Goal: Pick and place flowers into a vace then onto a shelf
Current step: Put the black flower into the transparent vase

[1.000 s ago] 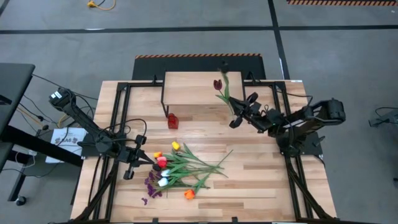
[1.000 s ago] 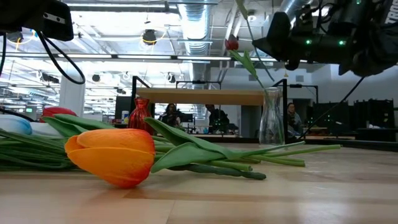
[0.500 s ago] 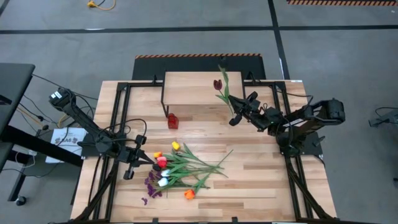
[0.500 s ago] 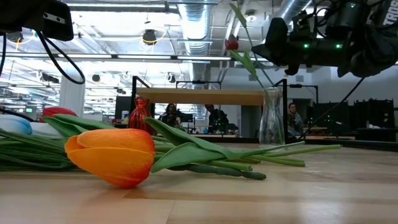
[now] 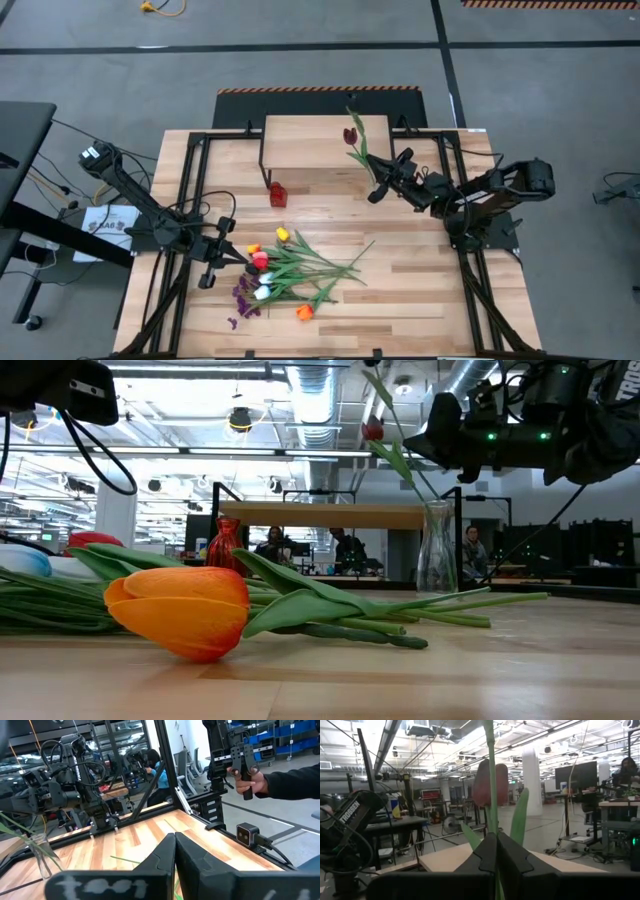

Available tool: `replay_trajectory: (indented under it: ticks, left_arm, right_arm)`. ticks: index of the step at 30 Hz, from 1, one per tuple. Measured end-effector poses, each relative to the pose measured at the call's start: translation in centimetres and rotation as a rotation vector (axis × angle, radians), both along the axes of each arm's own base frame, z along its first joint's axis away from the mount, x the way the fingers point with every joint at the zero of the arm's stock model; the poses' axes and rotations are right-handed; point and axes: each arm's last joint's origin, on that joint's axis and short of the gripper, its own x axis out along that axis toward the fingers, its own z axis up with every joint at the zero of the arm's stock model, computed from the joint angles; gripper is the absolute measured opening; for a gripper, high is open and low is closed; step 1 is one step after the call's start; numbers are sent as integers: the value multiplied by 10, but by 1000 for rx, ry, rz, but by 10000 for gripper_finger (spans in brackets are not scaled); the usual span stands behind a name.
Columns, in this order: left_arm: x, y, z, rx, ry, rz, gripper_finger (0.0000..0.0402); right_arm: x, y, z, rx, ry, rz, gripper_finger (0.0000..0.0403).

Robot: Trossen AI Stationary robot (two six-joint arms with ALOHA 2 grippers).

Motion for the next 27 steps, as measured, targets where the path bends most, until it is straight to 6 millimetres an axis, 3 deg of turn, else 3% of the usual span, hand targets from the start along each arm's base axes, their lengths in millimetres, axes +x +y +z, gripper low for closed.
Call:
replay_trajectory:
  ticks: [7, 12, 17, 22, 27]
  left_arm:
    - [4, 1, 14, -57, -48, 25, 0]
    - [21, 8, 54, -57, -76, 134, 0]
    - [39, 27, 100, -60, -95, 218, 3]
    - [61, 46, 134, -115, -139, 185, 41]
    - [101, 64, 140, -127, -73, 282, 102]
  right_arm:
    - [1, 6, 2, -30, -6, 17, 0]
    - [1, 12, 4, -53, -18, 36, 0]
    - [2, 27, 7, -106, -21, 84, 0]
    - [2, 43, 10, -159, -8, 136, 0]
    - [1, 57, 13, -200, -6, 176, 0]
